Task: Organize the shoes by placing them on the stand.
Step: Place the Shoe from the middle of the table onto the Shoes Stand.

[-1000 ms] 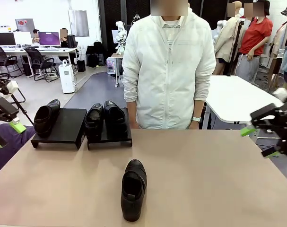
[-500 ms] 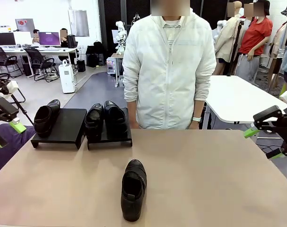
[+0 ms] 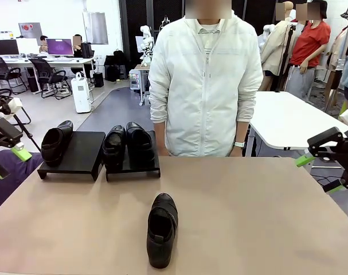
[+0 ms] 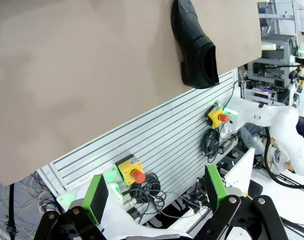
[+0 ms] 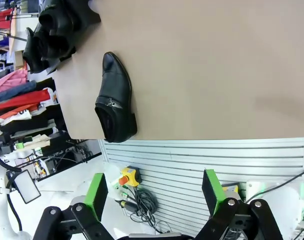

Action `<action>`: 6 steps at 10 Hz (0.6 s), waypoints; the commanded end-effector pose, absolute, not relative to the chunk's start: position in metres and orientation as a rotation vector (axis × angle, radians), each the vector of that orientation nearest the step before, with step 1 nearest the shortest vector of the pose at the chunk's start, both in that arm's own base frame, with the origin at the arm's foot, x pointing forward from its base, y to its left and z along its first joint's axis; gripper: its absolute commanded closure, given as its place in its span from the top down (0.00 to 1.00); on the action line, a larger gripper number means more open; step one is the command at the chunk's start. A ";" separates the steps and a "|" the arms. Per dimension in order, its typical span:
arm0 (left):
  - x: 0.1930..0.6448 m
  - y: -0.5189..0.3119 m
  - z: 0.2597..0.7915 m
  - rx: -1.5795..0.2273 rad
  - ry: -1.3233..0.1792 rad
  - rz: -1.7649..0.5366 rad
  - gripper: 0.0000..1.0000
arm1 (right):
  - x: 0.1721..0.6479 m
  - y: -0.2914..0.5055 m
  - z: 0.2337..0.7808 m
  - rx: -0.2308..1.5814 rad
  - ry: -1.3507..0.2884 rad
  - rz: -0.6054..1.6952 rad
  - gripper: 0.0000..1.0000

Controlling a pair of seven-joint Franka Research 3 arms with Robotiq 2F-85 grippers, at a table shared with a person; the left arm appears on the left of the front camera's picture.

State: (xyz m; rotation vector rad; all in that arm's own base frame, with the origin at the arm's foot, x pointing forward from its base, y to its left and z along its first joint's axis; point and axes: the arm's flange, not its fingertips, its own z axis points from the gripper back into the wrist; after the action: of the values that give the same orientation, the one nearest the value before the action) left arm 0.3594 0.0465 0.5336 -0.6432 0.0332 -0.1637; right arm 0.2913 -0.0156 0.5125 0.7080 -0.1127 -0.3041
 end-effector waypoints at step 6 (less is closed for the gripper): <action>0.379 -0.116 0.529 -0.306 0.190 -0.259 1.00 | 0.293 -0.016 0.514 0.735 -0.121 -0.281 1.00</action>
State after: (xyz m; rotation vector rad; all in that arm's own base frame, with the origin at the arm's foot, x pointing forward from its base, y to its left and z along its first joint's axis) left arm 0.3635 -0.0678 0.5292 -0.4660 0.1426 -0.2500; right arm 0.2914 -0.0154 0.5126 0.7065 -0.1130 -0.3046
